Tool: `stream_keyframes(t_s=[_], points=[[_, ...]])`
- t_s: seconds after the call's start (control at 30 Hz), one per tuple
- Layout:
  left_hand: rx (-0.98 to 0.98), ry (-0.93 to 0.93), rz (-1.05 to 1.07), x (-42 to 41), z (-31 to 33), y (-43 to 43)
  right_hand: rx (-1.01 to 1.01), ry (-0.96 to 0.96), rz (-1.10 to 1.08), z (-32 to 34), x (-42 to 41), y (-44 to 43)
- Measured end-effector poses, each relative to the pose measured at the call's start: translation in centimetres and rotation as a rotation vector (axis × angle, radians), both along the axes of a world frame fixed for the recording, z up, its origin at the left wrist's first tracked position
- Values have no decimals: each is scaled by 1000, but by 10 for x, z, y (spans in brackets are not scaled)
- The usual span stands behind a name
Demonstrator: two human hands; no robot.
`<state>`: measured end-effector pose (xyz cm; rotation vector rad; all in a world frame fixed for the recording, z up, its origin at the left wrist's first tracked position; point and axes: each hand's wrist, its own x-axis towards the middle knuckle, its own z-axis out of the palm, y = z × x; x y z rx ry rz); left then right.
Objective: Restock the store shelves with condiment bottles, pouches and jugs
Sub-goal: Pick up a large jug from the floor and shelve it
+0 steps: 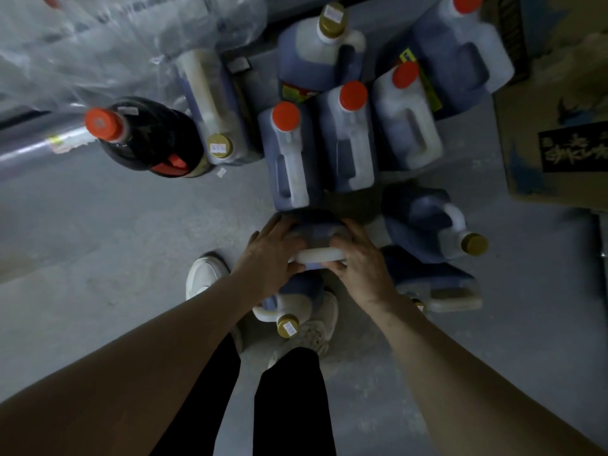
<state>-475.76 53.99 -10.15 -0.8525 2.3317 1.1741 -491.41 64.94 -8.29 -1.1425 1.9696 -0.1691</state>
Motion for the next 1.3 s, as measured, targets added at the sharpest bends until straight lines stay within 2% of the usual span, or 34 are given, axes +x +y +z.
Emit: stream_keyframes(t_s=[0.13, 0.27, 0.43, 0.57, 0.67, 0.77, 0.87, 0.93, 1.07, 1.2, 1.3], points=[[69, 53, 42, 6, 8, -6, -34, -61, 44, 6, 2, -4], [73, 69, 33, 13, 39, -20, -114, -129, -11, 35, 3, -10], [79, 102, -29, 5, 105, -55, -174, -169, -37, 97, -11, -20], [35, 229, -7, -9, 179, -85, -261, -166, -127, 170, -20, -43], [104, 342, 174, -17, 232, -102, -206, -224, -217, 229, -33, -59], [390, 335, 444, -14, 286, -115, -216, -334, -325, 290, -49, -63], [632, 320, 526, -6, 339, -116, -309, -442, -408, 368, -54, -71], [732, 323, 521, -2, 373, -118, -317, -443, -397, 416, -58, -80], [759, 365, 449, 0, 447, -116, -399, -342, -384, 495, -69, -97], [745, 576, 731, -8, 513, -100, -442, -353, -587, 556, -72, -108], [713, 703, 878, -13, 568, -98, -502, -451, -765, 610, -67, -121]])
